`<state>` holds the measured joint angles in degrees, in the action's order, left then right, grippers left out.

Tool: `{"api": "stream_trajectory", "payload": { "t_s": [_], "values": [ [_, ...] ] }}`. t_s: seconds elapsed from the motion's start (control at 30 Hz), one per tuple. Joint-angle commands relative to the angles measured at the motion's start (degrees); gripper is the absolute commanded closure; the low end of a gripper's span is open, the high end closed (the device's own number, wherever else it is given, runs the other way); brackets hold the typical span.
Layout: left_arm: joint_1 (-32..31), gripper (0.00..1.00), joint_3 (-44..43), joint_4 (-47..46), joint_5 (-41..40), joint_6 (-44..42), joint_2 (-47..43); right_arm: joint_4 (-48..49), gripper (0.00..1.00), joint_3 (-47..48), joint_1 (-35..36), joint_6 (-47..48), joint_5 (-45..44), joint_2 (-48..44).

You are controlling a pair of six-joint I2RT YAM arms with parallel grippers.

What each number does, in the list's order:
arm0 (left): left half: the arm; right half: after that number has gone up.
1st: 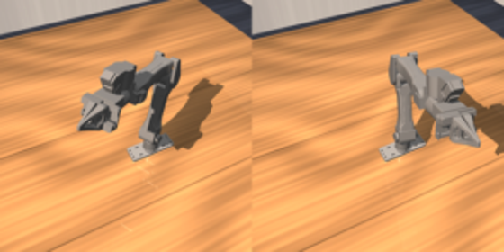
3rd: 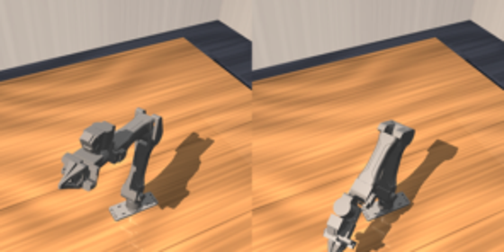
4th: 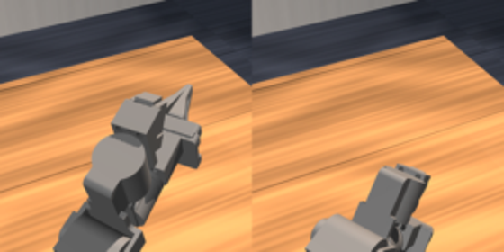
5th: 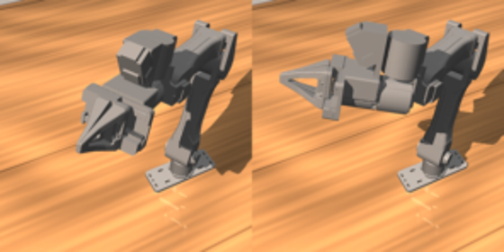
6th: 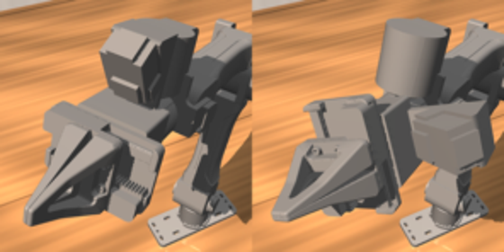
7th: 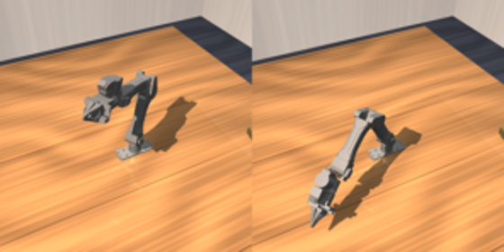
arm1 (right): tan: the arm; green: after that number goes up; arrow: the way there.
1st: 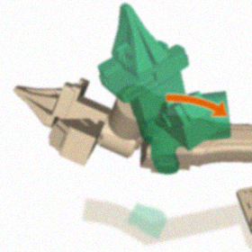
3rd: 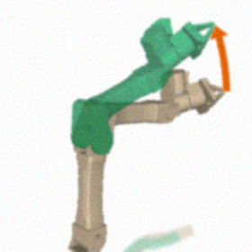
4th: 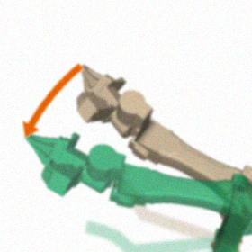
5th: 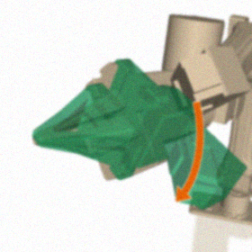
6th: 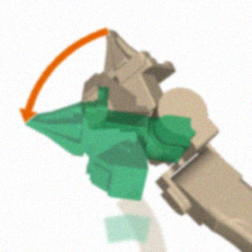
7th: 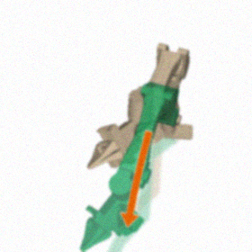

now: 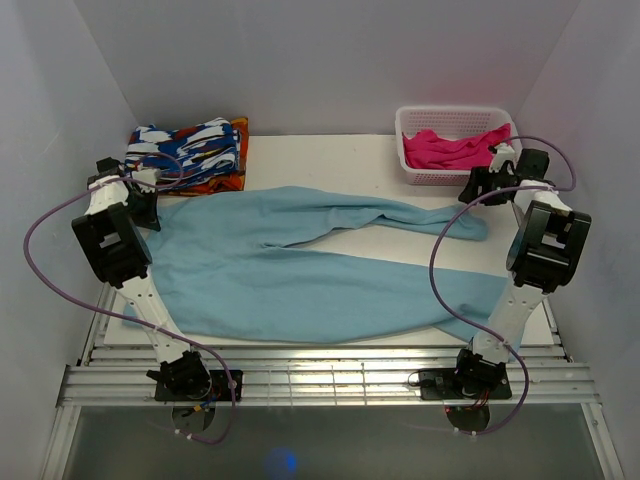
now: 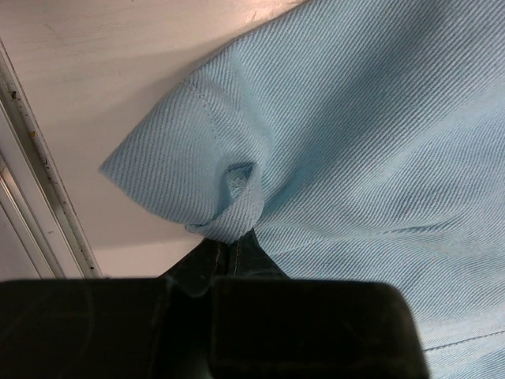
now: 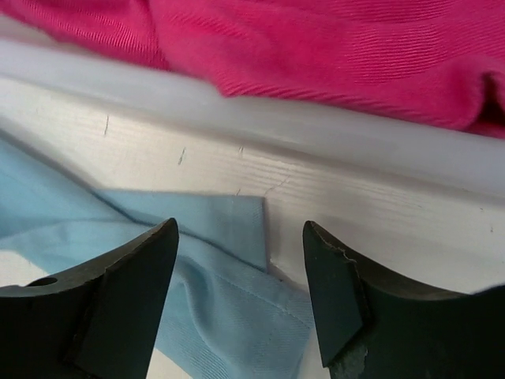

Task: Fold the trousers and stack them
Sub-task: Flatten the trousers out

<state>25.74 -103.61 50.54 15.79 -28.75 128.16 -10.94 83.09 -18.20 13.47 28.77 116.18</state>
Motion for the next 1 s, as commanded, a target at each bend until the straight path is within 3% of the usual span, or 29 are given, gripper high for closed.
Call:
{"api": "stream_trajectory", "payload": {
  "t_s": [0.0,0.1,0.2,0.23,0.27,0.4,0.43,0.47,0.5,0.77,0.9,0.97],
  "values": [
    [-0.6,1.0,0.69,3.51,-0.5,-0.78,-1.95,-12.51,0.29,4.35,0.0,14.69,4.01,1.15],
    [-0.6,1.0,0.61,3.68,-0.5,-0.95,-1.86,-17.09,0.26,3.93,-0.17,22.0,1.3,1.42],
    [-0.6,1.0,0.43,3.77,-0.59,-0.87,-1.86,-18.06,0.3,2.61,-0.17,25.8,-0.9,1.5],
    [-0.6,1.0,0.43,3.77,-0.59,-0.78,-1.77,-18.85,0.35,2.87,-0.26,27.55,-1.26,1.85],
    [-0.6,1.0,0.08,3.95,-0.76,-0.87,-1.6,-20.33,0.47,3.48,-0.26,28.88,-1.09,2.38],
    [-0.6,1.0,-0.8,4.56,-1.2,-1.13,-1.16,-26.75,0.65,6.38,-0.61,33.71,0.22,2.03],
    [-0.6,1.0,-0.98,4.56,-1.2,-1.22,-1.07,-29.03,0.72,7.17,-0.7,34.68,0.4,1.77],
    [-0.6,1.0,-1.06,4.56,-1.2,-1.13,-1.07,-29.66,0.86,8.57,-0.87,36.17,0.49,1.51],
    [-0.6,1.0,-1.24,4.56,-1.11,-0.96,-0.98,-30.45,0.92,9.36,-0.88,37.14,0.75,1.16],
    [-0.6,1.0,-1.33,4.56,-0.85,-0.69,-1.07,-36.61,0.92,16.05,-2.81,44.08,2.87,-2.36],
    [-0.6,1.0,-1.68,4.56,-0.94,-0.52,-1.16,-35.74,0.92,12.46,-3.16,50.58,2.78,-8.75],
    [-0.6,1.0,-1.59,4.56,-1.37,-0.34,-1.24,-32.93,0.92,4.83,-3.42,56.29,2.52,-12.89]
  ]
}}
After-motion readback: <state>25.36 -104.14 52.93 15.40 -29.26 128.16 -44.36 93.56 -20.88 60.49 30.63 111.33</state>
